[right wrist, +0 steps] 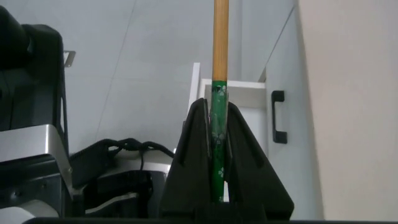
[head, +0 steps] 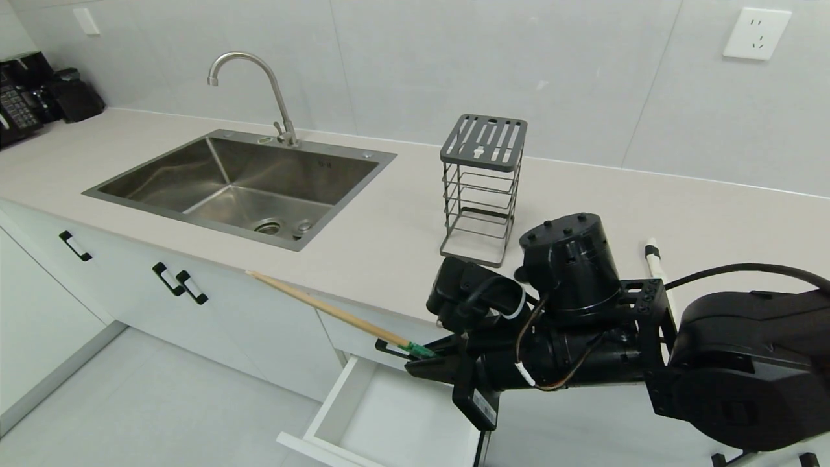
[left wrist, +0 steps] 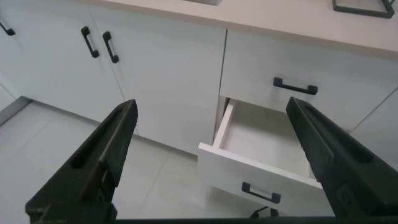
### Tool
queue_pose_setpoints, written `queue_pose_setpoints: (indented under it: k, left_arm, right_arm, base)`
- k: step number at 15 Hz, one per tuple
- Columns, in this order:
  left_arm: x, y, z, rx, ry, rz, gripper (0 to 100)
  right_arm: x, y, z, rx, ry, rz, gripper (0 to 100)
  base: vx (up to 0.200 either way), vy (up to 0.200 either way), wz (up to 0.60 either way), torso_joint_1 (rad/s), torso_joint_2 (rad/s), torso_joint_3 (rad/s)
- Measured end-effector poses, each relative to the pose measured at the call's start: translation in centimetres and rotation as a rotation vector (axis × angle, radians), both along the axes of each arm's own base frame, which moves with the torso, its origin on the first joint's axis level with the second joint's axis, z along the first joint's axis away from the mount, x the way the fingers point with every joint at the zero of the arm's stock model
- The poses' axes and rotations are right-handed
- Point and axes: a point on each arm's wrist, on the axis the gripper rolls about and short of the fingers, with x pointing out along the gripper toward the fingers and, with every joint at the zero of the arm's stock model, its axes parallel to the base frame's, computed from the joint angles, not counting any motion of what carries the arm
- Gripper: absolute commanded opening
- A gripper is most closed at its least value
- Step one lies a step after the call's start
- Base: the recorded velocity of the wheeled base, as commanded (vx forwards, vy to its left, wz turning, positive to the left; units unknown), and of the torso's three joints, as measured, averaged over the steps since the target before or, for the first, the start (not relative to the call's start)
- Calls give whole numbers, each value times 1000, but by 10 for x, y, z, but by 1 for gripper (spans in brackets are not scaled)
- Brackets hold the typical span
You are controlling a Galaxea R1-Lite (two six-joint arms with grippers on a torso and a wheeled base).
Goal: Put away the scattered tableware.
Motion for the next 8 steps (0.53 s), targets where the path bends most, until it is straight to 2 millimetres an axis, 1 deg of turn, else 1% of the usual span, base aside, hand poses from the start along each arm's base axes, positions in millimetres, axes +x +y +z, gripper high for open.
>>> queue_pose_setpoints:
  k: [2,5,8]
  left_arm:
    - [0,0,0,0,1,0,100]
    - [0,0,0,0,1,0,100]
    - [0,0,0,0,1,0,100]
  right_arm:
    - [0,1,-1,-3,3,3,0]
    - [-2,2,-1,-14,12,7,0]
    - [-8,5,2,-16,13,24,0]
  base:
    - [0,0,0,-102,215,110]
    - [0,0,0,-203,398,194]
    - [0,0,0,-155,308,142]
